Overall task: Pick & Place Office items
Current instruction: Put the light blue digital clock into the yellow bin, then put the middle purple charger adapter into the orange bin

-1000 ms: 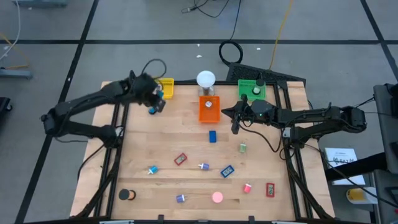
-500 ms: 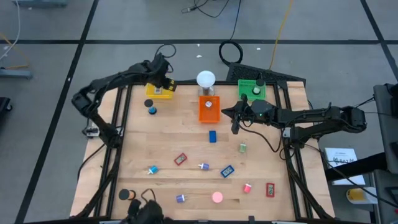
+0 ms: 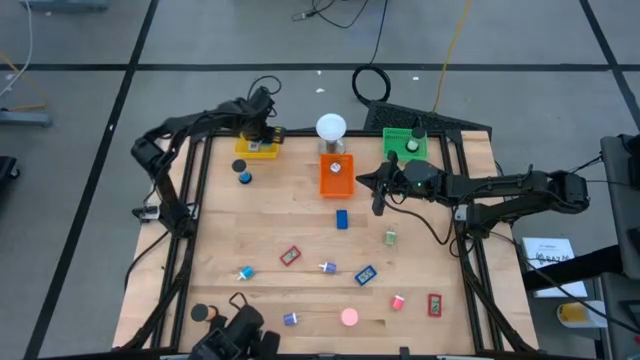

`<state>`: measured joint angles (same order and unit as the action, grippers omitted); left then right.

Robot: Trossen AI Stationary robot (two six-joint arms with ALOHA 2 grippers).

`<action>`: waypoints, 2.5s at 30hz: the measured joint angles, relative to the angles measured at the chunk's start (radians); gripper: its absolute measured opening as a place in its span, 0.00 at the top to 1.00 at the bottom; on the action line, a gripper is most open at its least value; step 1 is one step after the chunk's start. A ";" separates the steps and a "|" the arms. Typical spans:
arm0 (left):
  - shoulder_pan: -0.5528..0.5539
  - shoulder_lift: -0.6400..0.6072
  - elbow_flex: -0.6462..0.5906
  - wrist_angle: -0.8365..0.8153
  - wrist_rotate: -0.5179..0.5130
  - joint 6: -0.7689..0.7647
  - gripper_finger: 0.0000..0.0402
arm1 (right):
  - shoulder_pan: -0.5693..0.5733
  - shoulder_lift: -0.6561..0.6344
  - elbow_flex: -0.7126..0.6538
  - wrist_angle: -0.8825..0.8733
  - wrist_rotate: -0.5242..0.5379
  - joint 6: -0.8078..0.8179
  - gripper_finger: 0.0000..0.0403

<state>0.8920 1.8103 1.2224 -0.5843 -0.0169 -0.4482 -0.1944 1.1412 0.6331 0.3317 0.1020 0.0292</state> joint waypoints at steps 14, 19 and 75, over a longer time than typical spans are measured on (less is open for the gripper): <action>0.004 0.032 0.000 0.010 -0.002 -0.041 0.57 | 0.000 0.000 0.000 0.000 0.000 0.000 0.99; 0.000 0.032 0.000 0.012 -0.003 -0.032 0.54 | 0.000 0.000 0.000 0.000 0.000 0.000 0.99; -0.678 -0.641 -0.903 1.179 0.026 0.413 0.90 | 0.017 -0.020 0.015 0.076 -0.241 0.389 1.00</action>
<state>0.2143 1.1698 0.3199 0.5947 0.0093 -0.0349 -0.1776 1.1211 0.6479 0.4081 -0.1392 0.4179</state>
